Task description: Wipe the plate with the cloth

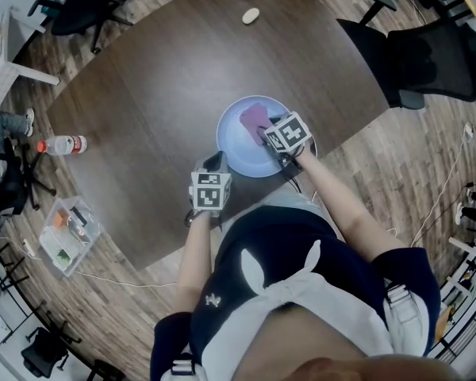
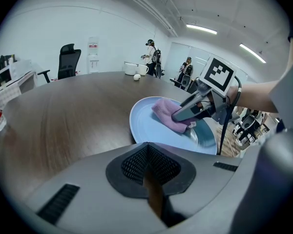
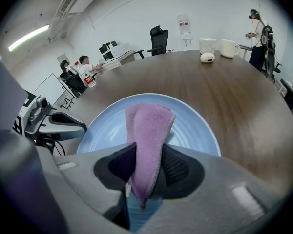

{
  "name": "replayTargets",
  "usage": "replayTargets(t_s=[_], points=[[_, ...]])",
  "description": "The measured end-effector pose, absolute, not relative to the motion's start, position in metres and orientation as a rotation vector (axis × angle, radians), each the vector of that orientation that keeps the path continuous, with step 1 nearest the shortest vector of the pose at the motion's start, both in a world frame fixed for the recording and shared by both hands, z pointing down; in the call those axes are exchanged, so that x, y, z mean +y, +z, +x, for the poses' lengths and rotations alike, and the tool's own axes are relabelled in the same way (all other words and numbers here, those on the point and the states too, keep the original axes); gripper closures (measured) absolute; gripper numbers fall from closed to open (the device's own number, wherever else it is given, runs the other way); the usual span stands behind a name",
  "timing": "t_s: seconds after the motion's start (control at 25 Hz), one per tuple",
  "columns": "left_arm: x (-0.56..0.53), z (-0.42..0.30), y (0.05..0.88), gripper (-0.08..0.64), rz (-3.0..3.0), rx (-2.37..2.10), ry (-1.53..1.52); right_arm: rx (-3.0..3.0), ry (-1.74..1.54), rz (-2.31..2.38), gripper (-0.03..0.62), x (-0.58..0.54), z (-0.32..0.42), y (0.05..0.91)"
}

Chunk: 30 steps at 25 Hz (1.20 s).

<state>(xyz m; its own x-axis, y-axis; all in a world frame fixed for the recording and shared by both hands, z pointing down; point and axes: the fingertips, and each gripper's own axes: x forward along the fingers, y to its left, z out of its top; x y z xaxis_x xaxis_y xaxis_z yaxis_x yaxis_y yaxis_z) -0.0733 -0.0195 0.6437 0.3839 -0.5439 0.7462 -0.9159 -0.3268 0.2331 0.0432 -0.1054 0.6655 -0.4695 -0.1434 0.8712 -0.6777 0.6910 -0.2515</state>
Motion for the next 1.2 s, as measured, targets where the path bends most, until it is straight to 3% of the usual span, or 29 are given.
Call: replayTargets(t_s=[1.2], points=[[-0.023, -0.075, 0.642, 0.555, 2.015, -1.237, 0.691, -1.835, 0.394, 0.659, 0.442, -0.130, 0.076, 0.658]])
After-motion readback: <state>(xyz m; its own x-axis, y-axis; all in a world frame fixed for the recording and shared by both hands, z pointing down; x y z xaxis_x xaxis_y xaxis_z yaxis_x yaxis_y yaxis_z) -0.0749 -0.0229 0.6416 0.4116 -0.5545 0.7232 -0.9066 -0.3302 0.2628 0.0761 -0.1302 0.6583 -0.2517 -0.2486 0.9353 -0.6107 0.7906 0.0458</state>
